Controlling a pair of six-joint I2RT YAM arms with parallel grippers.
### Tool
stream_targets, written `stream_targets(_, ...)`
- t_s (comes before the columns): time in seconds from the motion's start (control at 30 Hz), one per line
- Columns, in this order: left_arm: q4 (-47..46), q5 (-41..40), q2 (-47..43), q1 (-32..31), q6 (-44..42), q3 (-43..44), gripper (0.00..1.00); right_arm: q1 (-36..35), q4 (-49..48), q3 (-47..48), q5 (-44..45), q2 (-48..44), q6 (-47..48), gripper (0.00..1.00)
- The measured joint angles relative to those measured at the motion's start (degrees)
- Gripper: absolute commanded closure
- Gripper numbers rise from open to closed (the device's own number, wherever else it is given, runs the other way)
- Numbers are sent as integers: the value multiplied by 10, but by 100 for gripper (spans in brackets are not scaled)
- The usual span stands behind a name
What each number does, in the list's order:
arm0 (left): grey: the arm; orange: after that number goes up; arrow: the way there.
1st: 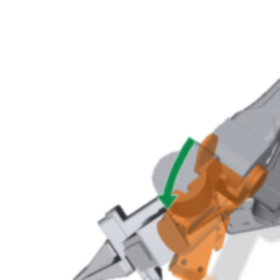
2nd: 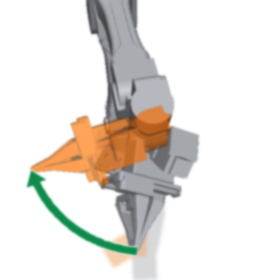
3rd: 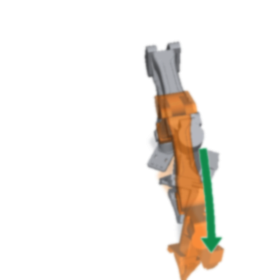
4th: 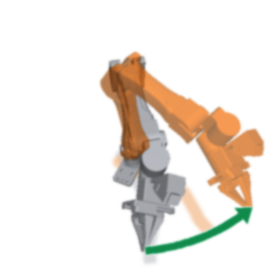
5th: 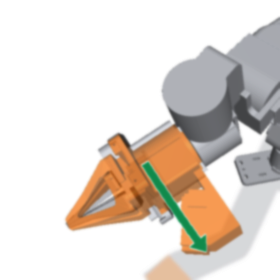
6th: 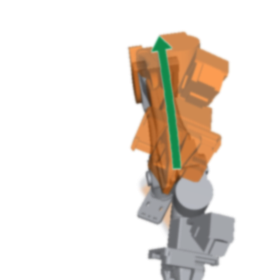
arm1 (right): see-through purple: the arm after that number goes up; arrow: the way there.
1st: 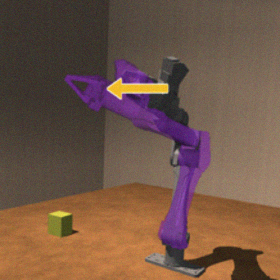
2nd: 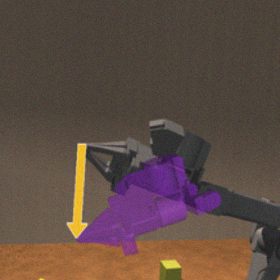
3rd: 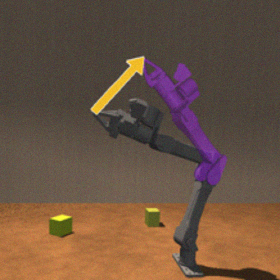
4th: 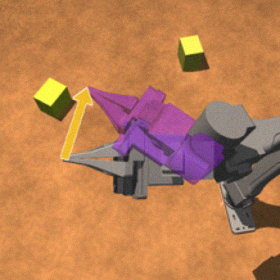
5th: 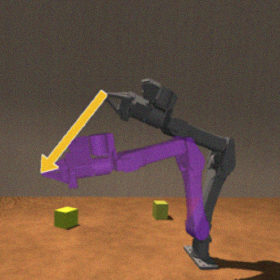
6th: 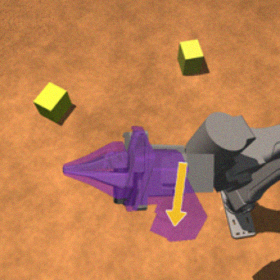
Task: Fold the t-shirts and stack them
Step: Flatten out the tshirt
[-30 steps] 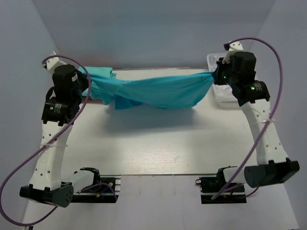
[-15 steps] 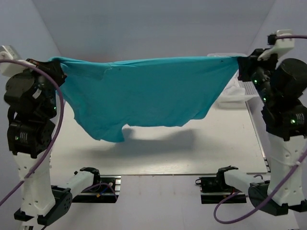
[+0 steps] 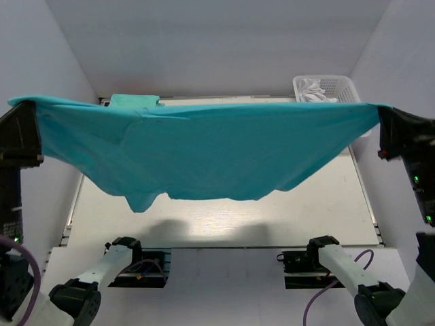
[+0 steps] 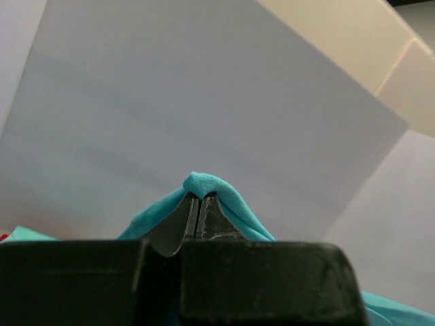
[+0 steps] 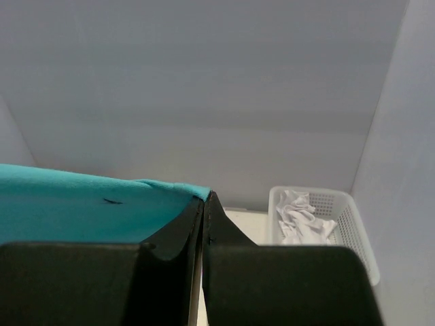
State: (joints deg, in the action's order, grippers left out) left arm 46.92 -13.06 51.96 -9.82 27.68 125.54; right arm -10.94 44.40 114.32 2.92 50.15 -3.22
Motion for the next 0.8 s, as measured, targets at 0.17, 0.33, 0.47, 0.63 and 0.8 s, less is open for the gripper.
stream_targets(0.17,2,26,-47,0,4,-37,100,0,12,-19,-2,-69,-14,100)
stream_targets(0.33,16,56,-72,0,11,-55,100,0,23,-47,-1,-108,-31,100)
stream_targets(0.47,17,76,-98,0,21,-94,100,1,26,-104,6,-133,-44,100)
stream_targets(0.63,9,94,-121,0,37,-178,100,0,23,-188,23,-147,-60,100)
stream_targets(0.8,5,111,-125,0,50,-288,100,1,2,-304,45,-150,-78,100)
